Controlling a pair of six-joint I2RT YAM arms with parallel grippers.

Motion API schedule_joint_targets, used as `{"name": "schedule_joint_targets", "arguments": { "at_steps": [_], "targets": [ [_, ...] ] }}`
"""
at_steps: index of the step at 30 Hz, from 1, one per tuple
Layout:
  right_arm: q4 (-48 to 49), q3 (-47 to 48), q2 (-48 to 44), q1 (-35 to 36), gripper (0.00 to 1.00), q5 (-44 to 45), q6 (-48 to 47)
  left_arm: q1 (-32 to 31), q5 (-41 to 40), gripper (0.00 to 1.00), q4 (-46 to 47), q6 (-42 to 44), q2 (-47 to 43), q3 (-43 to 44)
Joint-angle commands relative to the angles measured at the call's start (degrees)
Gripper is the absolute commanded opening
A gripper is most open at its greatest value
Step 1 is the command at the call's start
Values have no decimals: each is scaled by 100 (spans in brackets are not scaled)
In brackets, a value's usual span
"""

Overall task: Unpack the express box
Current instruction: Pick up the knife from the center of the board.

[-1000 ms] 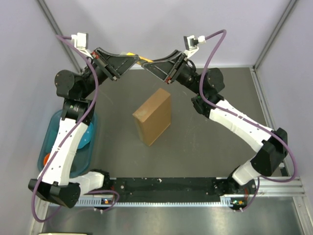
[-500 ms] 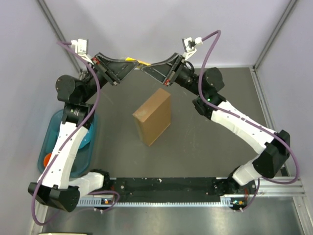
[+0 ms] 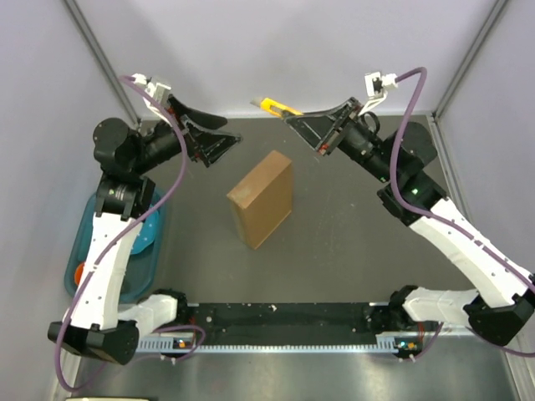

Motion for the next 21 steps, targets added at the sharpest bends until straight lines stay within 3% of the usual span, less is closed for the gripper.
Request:
{"name": "schedule_joint_targets", "arguments": {
  "at_steps": [1, 5, 8, 15, 21],
  "targets": [
    [-1158, -196, -222, -76, 0, 1316, -812, 217, 9, 90, -1652, 2000, -126, 311],
    [-1719, -451, -301, -59, 0, 2519, -980, 253, -1008, 86, -2578, 3827, -118, 91],
    [-2527, -294, -109, -67, 0, 3399, -857, 261, -1923, 84, -2615, 4435, -135, -452],
    [-2916, -469, 164, -59, 0, 4446, -760, 262, -2848, 78, -2458, 5026, 32, -1569],
    [-3154, -680, 673, -59, 0, 4684, -558, 253, -2683, 75, -2160, 5352, 172, -2290]
  ]
}}
